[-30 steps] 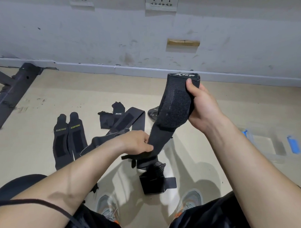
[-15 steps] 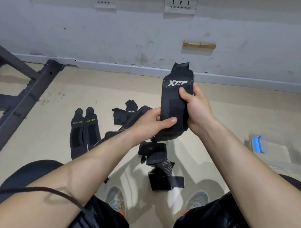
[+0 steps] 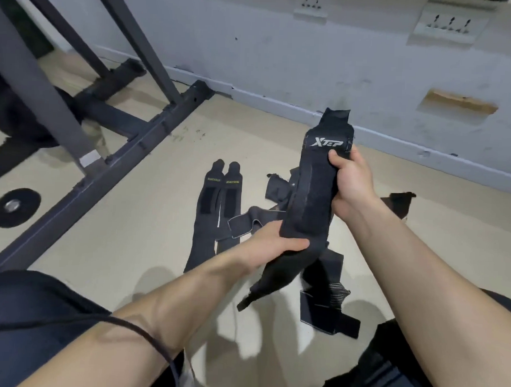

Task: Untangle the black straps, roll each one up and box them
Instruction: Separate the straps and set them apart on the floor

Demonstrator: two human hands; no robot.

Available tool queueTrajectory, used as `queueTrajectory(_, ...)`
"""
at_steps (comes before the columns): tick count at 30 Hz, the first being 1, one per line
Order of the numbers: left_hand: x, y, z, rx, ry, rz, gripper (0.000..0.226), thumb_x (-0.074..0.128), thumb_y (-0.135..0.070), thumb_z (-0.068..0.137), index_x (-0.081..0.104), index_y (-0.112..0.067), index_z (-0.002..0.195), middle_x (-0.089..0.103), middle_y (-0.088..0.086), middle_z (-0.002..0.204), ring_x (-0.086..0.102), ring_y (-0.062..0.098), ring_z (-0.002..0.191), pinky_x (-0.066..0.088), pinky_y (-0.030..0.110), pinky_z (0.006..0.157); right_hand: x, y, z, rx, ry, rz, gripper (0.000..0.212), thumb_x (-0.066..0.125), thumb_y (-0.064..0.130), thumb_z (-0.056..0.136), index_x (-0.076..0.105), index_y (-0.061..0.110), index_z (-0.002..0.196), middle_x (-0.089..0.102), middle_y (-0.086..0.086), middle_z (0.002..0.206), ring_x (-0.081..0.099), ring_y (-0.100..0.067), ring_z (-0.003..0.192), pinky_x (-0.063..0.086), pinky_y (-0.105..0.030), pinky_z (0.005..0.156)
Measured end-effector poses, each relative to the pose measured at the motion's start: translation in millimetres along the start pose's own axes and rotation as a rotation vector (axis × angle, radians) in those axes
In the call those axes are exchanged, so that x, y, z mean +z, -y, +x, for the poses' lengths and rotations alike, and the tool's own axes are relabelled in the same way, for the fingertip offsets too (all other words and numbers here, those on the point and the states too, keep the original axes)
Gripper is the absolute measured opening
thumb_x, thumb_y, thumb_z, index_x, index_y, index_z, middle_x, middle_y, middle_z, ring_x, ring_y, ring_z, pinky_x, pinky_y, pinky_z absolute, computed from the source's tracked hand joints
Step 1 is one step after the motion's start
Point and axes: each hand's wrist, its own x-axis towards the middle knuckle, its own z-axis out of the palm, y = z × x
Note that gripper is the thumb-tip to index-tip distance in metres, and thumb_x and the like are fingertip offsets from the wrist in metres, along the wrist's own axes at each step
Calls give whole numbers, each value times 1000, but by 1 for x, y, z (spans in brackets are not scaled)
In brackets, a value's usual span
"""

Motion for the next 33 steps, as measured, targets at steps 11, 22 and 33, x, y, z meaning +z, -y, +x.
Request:
queueTrajectory(11,-82,114,27,-287,86,-371,40,72,-23,93,64,-16,132,70,1,130,65,20,124,45,43,113,88,-87,99,117,-29,-156,24,52,8,101,71,22,98,77,-11,104,73,-32,94,57,-58,90)
queueTrajectory(22,-266,217,0,-383,-250,-533,54,80,-25,85,62,-20,135,70,9,129,67,32,119,48,53,107,224,-255,208,274,-9,-222,27,45,10,100,69,22,106,75,-9,114,71,-31,105,57,-54,93)
queueTrajectory(33,-374,304,38,-352,-702,-502,28,71,-10,92,71,-17,119,76,10,113,74,29,101,61,40,81,301,-385,298,440,181,-684,44,56,38,98,49,13,134,64,-9,112,66,-26,95,58,-39,82)
